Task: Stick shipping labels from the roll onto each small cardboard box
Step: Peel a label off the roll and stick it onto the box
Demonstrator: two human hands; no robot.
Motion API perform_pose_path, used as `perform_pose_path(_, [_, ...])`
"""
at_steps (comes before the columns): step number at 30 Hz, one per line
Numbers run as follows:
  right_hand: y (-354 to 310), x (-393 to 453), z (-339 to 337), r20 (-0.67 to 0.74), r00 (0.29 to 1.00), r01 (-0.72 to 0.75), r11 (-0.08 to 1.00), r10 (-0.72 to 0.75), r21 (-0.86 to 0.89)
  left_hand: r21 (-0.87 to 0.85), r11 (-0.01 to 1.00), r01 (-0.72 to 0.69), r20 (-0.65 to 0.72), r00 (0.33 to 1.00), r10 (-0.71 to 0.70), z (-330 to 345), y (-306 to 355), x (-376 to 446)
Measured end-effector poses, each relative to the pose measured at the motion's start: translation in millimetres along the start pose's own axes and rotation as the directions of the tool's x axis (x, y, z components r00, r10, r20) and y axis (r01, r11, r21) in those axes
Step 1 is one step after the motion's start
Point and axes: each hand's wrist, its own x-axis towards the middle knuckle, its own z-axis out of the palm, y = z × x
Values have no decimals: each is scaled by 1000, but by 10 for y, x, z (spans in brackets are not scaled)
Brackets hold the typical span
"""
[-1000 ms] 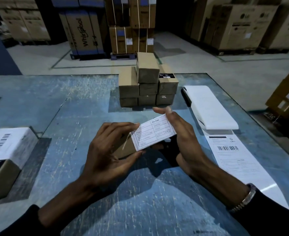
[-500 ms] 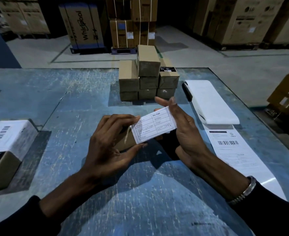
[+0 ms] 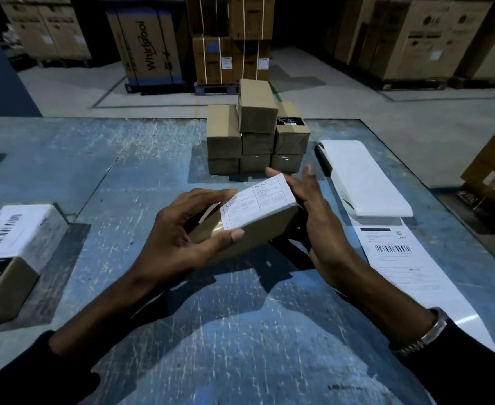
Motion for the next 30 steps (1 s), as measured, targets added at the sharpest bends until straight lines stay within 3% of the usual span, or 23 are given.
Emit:
perform_pose_path(3, [86, -39, 15, 44, 997, 71, 981, -64, -182, -129, 985, 112, 108, 989, -99, -12, 37, 7])
perform_pose_path(8, [182, -100, 26, 30, 992, 126, 959, -123, -254, -10, 1000, 28, 190, 982, -26, -57, -18, 7])
perform_pose_path(11, [198, -99, 11, 36, 984, 177, 929, -175, -325, -13, 999, 46, 161, 986, -43, -37, -13, 27])
perform_pose_path(15, [162, -57, -21, 93, 972, 235, 875, -216, -424, -139, 982, 131, 142, 984, -111, -68, -43, 71])
perform_pose_path(19, [129, -99, 1, 87, 973, 230, 908, -213, -350, -276, 940, 200, 178, 972, -154, -120, -40, 66])
perform_pose_path(25, [198, -79, 20, 59, 968, 249, 889, -246, -385, -192, 963, 189, 81, 981, -176, -30, 31, 69])
perform_pose_path(30, [191, -54, -32, 82, 972, 233, 902, -218, -364, -179, 965, 190, 138, 976, -167, -85, -14, 87])
